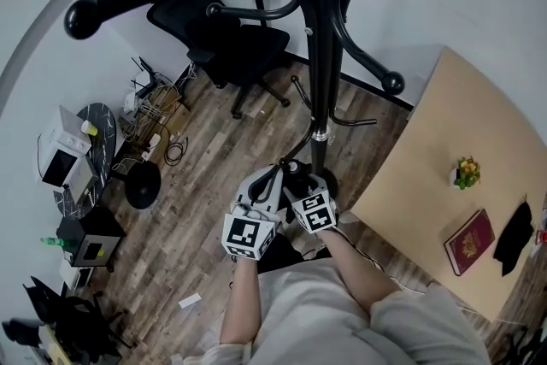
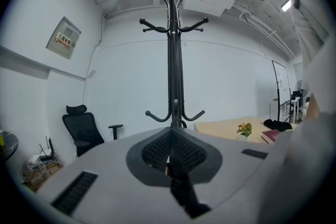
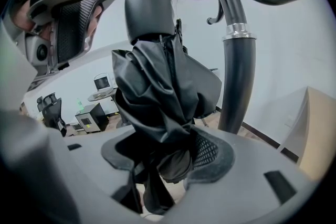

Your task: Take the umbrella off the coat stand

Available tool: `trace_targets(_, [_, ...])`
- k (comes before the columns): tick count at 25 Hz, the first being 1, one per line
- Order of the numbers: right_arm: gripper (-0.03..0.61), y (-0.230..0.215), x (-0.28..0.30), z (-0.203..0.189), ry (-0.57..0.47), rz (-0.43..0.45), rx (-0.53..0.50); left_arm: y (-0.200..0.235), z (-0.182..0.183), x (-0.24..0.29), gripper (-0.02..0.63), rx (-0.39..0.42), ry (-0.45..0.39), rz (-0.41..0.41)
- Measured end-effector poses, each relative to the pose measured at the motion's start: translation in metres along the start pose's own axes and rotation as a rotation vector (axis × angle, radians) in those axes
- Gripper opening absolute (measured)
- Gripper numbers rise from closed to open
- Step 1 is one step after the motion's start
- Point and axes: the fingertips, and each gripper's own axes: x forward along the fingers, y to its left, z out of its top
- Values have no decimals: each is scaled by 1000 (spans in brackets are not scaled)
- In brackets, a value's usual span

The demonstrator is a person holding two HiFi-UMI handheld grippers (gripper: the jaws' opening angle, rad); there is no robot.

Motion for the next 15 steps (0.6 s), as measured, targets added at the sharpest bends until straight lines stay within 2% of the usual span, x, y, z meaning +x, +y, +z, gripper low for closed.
trace_targets(9, [256,14,-10,-4,5,36,-28,2,1,-17,20,-47,0,38])
trace_targets(15, [256,36,-14,-4,-2,95,-49,4,8,-31,20,-75,-1,60])
